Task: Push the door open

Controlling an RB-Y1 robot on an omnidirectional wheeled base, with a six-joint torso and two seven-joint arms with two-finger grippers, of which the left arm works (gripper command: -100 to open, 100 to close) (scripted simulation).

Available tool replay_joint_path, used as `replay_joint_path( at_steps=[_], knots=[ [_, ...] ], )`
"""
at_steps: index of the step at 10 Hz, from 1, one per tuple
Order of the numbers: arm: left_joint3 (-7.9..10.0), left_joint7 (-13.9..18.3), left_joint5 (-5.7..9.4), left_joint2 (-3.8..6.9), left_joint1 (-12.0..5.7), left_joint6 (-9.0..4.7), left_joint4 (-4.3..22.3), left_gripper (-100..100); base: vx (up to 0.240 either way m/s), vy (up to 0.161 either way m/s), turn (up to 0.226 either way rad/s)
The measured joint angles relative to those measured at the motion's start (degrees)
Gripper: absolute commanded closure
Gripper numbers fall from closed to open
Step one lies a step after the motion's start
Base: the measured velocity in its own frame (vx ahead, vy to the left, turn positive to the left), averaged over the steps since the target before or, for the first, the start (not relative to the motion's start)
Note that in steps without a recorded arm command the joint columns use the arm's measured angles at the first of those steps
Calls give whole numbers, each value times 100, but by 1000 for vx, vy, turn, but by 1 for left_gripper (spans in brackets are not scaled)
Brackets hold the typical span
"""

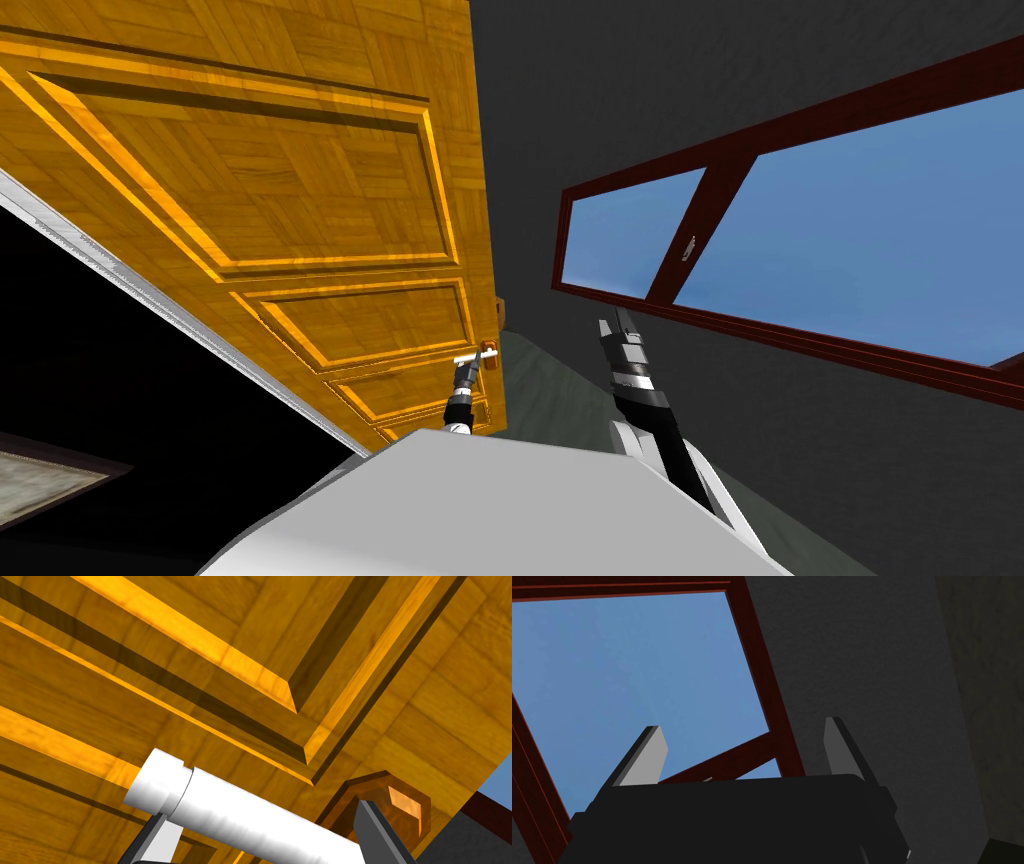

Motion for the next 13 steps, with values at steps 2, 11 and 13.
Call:
replay_joint_path(
  at_steps=[2,11,13],
  knots=[
    [-3,-110,-24,63,80,23,-123,100,34,-21,24],
    [21,-116,-29,83,60,37,-146,100,16,-10,2],
    [68,-129,-31,81,32,84,-132,100,56,-16,18]
  ],
)
